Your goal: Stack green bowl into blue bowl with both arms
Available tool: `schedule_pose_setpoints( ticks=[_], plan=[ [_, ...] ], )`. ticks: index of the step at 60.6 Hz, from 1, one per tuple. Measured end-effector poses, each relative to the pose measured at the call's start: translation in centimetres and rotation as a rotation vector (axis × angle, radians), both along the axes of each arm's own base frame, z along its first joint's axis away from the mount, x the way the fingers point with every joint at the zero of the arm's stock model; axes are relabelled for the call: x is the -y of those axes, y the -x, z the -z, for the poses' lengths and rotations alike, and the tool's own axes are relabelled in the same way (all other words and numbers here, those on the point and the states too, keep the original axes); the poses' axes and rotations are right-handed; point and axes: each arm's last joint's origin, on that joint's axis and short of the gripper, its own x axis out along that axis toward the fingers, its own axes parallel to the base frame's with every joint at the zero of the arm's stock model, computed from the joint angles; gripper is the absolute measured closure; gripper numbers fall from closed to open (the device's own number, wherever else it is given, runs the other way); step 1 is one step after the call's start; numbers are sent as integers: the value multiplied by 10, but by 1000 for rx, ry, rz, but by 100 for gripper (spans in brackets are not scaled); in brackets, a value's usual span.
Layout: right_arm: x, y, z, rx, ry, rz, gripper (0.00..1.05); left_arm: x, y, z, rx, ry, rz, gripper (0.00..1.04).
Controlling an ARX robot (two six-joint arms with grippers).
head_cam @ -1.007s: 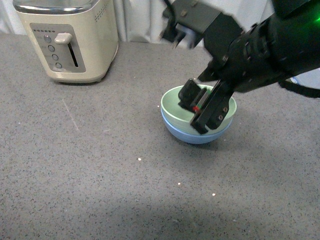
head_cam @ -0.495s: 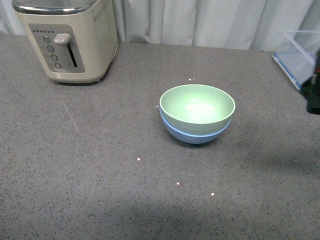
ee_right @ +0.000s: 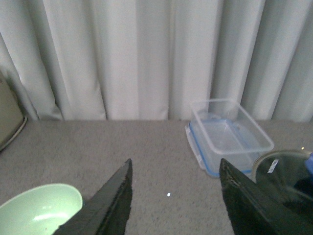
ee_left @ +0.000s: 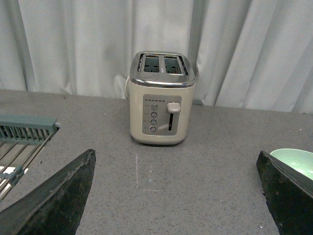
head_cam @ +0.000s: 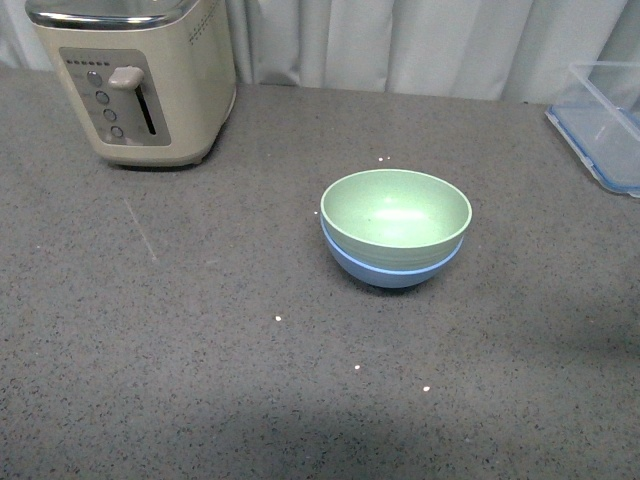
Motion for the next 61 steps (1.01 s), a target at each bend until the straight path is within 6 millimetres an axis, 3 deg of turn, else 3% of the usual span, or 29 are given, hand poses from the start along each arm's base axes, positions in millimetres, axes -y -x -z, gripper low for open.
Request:
schedule_pose_setpoints(
  ticks=[14, 26, 61],
  plan=[
    [9, 22, 3, -19, 18, -3, 104, 0, 0, 0, 0, 0, 0, 6],
    [21, 37, 4, -21, 15, 2, 104, 0, 0, 0, 0, 0, 0, 6],
    [22, 66, -3, 2, 16, 0, 104, 0, 0, 0, 0, 0, 0, 6]
  ],
)
